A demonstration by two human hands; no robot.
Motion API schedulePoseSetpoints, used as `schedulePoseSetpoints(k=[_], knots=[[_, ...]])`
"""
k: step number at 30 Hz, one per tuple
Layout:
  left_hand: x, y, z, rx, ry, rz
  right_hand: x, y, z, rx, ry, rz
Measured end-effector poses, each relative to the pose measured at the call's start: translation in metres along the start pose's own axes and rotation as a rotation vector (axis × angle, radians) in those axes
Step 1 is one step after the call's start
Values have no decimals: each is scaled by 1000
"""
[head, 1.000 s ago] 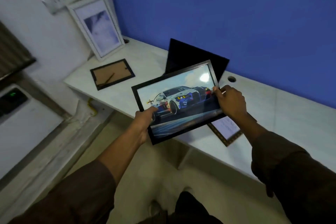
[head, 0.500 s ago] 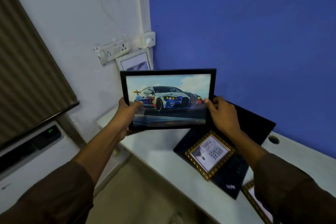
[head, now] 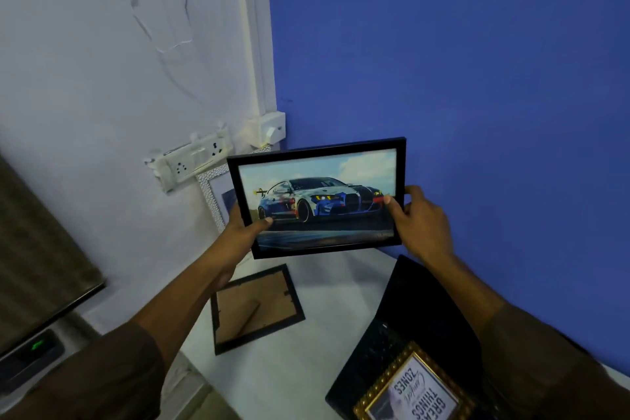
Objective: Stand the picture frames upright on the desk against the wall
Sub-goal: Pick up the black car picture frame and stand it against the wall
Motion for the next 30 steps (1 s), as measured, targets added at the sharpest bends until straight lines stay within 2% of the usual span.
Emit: schedulePoseSetpoints(k=[7, 17, 23, 30], knots=[[28, -97, -33, 109, -83, 19, -41, -61, -34, 27, 121, -197], [99, -269, -108, 404, -240, 159, -141, -120, -100, 192, 104, -661], [133, -320, -154, 550, -258, 178, -195, -125, -136, 239, 55, -840], [161, -347, -181, 578, -222, 216, -224, -125, -163, 235, -55, -946]])
Point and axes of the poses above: each hand's wrist, its own y-axis away from the middle knuckle, its own z-axis out of the back of the hand, x = y × z, the point moved 3 cm from there along -y, towards the middle knuckle, and after that the axes turned 10 degrees about -y, right-handed, at the moved point
